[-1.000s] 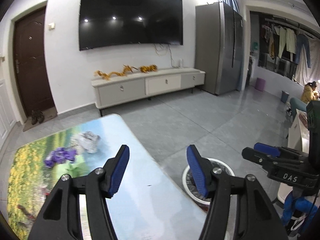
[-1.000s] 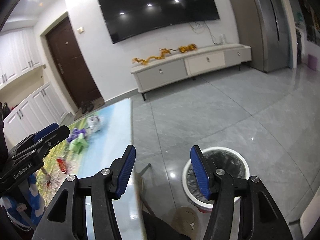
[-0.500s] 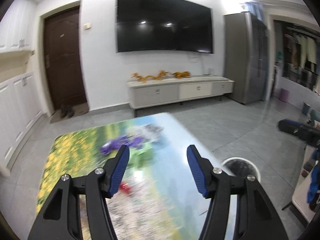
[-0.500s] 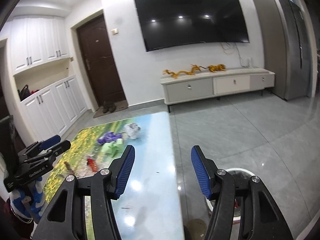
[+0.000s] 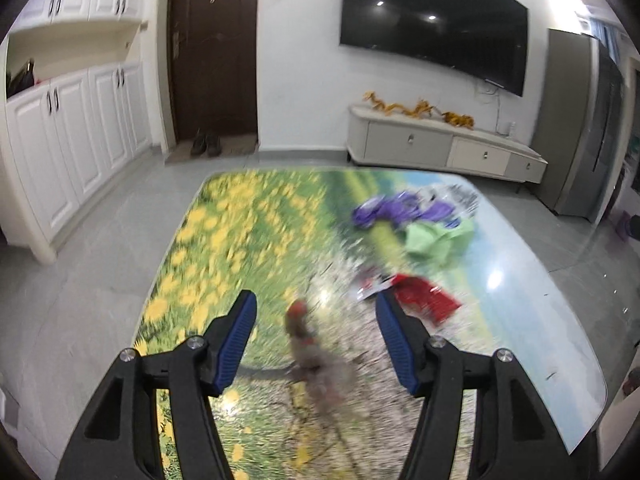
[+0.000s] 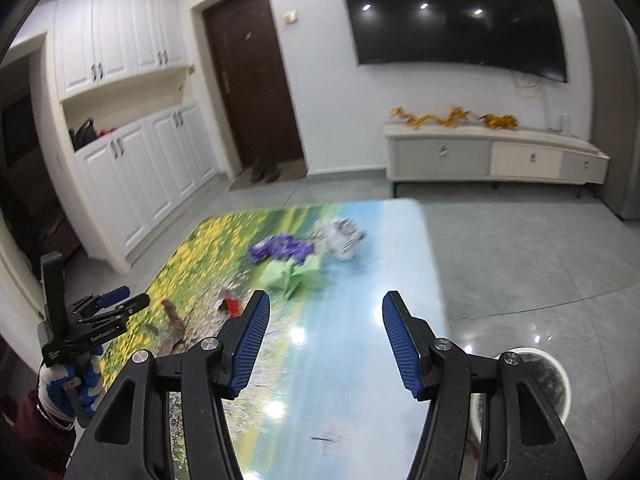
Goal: Collect trash
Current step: 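Grasp the clear bag with red top with the left tool while the right grasps the red snack bag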
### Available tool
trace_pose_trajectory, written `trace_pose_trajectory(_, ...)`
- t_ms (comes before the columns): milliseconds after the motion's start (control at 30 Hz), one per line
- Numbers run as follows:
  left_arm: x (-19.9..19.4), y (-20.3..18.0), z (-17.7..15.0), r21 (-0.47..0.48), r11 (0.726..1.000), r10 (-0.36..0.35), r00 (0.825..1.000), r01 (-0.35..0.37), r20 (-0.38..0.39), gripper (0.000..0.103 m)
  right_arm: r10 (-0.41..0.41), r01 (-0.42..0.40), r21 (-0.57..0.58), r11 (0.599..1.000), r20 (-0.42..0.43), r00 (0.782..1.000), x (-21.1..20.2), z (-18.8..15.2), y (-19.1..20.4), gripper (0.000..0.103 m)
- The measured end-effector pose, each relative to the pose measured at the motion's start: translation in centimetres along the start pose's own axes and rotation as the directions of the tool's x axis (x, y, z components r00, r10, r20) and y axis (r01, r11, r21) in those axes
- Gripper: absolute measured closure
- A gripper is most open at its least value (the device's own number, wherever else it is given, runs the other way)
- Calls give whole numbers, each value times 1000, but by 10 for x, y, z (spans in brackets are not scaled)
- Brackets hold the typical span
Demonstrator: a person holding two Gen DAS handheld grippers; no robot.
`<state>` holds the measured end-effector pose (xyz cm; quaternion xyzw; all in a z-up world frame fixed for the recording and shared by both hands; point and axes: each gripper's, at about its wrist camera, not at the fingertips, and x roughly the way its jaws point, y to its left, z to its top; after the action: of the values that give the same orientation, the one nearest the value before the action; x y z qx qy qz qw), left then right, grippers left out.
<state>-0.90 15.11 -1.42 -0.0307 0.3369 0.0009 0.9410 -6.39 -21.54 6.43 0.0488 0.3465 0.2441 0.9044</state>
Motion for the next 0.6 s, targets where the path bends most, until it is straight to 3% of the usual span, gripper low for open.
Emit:
trace_pose_trajectory(267,43,20,-21,-57,996,-70,992,64,-109,43,89,-100,-57,993,-161,983,89,0,49,45)
trace_pose_trajectory(600,65,23,-32,-67,993,-102,983,92,-155,44,164,-211,-103,972,-342,925,189,-16,102,45)
